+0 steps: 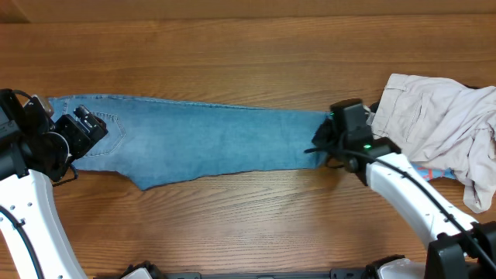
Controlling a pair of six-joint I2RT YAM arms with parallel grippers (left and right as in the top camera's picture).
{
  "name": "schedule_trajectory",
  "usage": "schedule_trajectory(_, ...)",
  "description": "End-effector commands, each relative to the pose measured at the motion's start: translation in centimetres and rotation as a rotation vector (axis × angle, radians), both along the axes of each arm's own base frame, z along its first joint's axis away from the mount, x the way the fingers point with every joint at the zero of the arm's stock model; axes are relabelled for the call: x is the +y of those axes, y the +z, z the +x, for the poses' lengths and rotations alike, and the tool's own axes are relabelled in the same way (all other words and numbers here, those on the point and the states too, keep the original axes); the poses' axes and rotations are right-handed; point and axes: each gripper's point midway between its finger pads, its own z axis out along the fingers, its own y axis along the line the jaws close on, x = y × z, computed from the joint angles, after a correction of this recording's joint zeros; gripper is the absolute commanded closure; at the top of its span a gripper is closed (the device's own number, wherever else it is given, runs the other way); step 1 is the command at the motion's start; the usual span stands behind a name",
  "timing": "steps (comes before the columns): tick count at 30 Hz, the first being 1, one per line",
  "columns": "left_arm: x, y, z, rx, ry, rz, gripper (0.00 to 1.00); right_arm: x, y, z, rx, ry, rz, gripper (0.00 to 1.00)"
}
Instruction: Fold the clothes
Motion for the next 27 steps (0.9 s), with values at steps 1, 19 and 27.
schedule_trajectory(1,-0.4,0.3,0.2,-0.014,-0.029,0.001,0.00,3.2,1.5,-0.3,-0.043,0.127,0.007,0.96)
schedule_trajectory(19,-0.8,0.4,0.3,-0.022,-0.037,-0.019,0.00,12.9,0.1,-5.5,0.073,0.393,0.185,0.59)
schedule_trajectory(27,-0.8,0.4,0.3,-0.022,-0.040,-0.017,0.00,12.1,4.7,-3.9,0.008,0.350,0.145,0.09)
